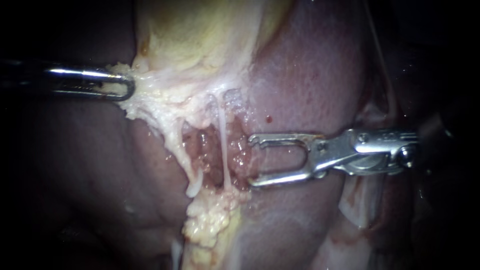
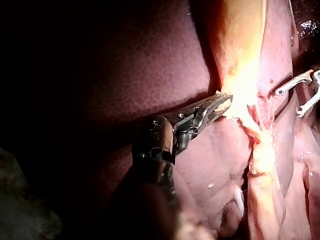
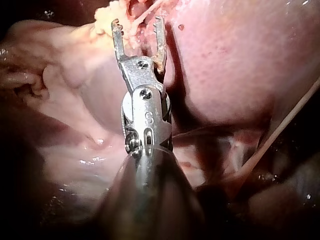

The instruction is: Going back first clip left tube

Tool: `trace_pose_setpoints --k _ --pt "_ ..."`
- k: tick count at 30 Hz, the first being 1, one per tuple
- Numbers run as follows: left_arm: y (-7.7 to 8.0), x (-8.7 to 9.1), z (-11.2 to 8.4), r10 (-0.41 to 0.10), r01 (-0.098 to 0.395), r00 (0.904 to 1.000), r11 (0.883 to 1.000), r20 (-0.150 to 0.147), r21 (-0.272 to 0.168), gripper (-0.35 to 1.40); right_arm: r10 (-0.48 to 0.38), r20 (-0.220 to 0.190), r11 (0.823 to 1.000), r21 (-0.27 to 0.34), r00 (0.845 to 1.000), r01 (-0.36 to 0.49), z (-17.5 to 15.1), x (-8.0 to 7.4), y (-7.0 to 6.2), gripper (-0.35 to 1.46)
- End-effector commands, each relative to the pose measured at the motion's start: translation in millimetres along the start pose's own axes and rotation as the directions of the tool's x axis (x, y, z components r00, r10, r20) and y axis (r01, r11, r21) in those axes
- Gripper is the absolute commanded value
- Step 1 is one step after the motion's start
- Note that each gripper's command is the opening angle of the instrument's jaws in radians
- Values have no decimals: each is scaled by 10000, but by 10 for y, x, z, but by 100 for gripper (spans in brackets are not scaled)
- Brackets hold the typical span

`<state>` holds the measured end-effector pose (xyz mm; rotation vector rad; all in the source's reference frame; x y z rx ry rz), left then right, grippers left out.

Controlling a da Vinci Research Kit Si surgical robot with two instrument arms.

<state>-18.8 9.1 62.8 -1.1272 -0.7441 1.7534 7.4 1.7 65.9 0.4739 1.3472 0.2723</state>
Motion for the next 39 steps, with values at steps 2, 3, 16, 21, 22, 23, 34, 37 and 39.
trace_pose_setpoints --k 2,3,16,21,22,23,34,37,39 --pt "0 0 0 2 -2 10000 10000 -1 7 -35 -295 301 9995 74 9991 293 -11 4 0 50" --pt "0 0 0 2 -2 10000 10000 -1 8 -35 -425 557 9990 123 9975 418 -17 6 0 50" --pt "1 -1 4 5 -5 10000 10000 -19 39 -35 -1011 1353 9945 415 9856 963 -42 15 -4 50" --pt "3 -4 19 21 -21 10000 10000 -5 -8 -35 -1013 1352 9945 420 9856 964 -41 15 -5 50" --pt "3 -4 24 23 -23 10000 10000 7 -38 -35 -1013 1352 9944 421 9856 964 -41 15 -5 50" --pt "3 -5 28 28 -28 10000 10000 9 -46 -35 -1014 1352 9944 423 9856 965 -41 15 -6 50" --pt "1 -20 79 163 -161 9998 9996 78 -233 -35 -1011 1353 9945 414 9856 963 -38 17 -7 50" --pt "1 -23 85 191 -187 9997 9995 121 -254 -35 -1010 1353 9945 412 9856 962 -38 17 -7 50" --pt "1 -23 85 191 -188 9997 9995 121 -254 -35 -1010 1353 9945 412 9856 963 -38 17 -7 50"
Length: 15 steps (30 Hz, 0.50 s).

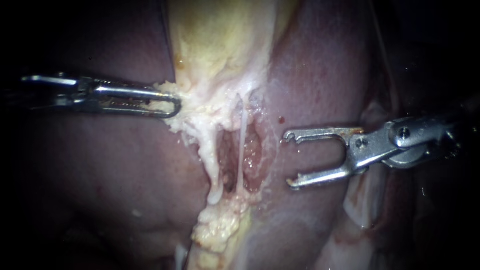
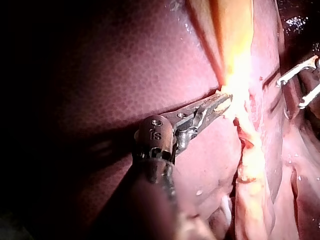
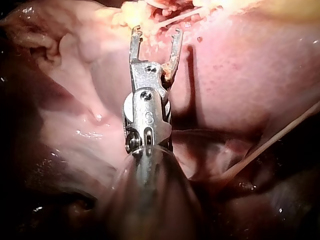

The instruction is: Going back first clip left tube

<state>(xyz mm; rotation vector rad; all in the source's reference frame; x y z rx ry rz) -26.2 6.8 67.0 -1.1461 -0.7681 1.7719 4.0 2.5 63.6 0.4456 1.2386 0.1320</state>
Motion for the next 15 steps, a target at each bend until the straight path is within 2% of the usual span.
trace_pose_setpoints --k 1,9,13,15 --pt "0 1 0 0 0 10000 10000 8 11 -35 3 1 10000 -5 10000 -3 0 0 0 50" --pt "-1 0 0 5 -5 10000 10000 9 9 -35 4 1 10000 -6 10000 -4 0 0 0 50" --pt "-1 -1 0 10 -10 10000 10000 51 -7 -35 48 0 10000 -43 10000 -48 3 4 5 50" --pt "-1 -1 0 10 -10 10000 10000 51 -8 -35 18 50 9929 -1188 10000 -12 5 7 6 50"
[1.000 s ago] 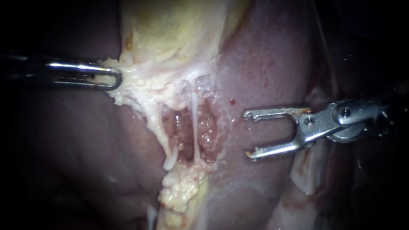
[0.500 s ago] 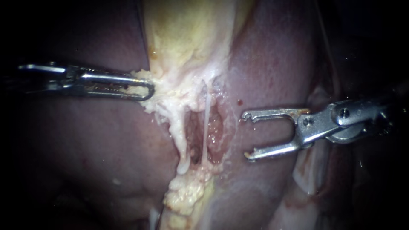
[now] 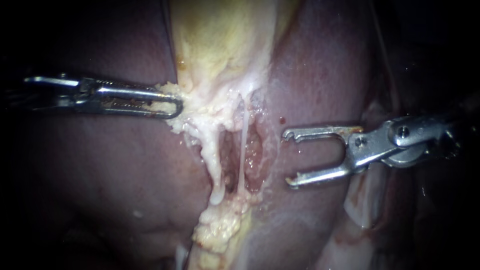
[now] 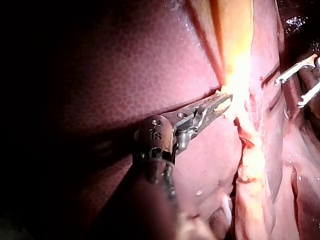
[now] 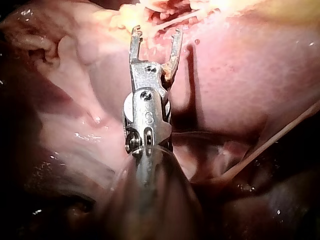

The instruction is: Going back first clip left tube

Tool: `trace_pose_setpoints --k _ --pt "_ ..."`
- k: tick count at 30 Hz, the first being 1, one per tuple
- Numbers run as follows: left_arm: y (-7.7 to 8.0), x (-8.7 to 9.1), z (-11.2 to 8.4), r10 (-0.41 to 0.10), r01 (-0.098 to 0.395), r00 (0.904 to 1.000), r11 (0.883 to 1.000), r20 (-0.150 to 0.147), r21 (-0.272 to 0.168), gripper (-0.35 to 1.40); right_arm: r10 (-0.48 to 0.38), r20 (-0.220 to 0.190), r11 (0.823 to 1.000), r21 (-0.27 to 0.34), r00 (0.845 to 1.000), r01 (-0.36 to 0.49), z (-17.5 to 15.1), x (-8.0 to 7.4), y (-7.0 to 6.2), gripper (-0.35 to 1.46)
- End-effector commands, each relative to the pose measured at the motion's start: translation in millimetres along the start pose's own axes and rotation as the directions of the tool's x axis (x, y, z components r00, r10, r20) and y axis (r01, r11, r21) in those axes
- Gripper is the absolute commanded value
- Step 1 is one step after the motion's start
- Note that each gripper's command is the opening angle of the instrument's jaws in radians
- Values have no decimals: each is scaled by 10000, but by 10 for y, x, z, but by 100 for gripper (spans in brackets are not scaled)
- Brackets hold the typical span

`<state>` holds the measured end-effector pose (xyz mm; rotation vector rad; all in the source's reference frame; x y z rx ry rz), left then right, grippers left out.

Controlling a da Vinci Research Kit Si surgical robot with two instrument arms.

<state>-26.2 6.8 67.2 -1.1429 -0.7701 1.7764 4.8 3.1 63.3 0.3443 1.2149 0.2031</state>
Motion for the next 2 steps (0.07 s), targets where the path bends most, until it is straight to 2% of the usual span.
trace_pose_setpoints --k 1,2 --pt "0 0 0 -3 3 10000 10000 4 -11 -35 62 -92 9975 -701 9999 -68 -1 1 0 50" --pt "0 0 0 -2 2 10000 10000 4 -11 -35 144 -178 9936 -1119 9997 -163 -1 2 1 50"
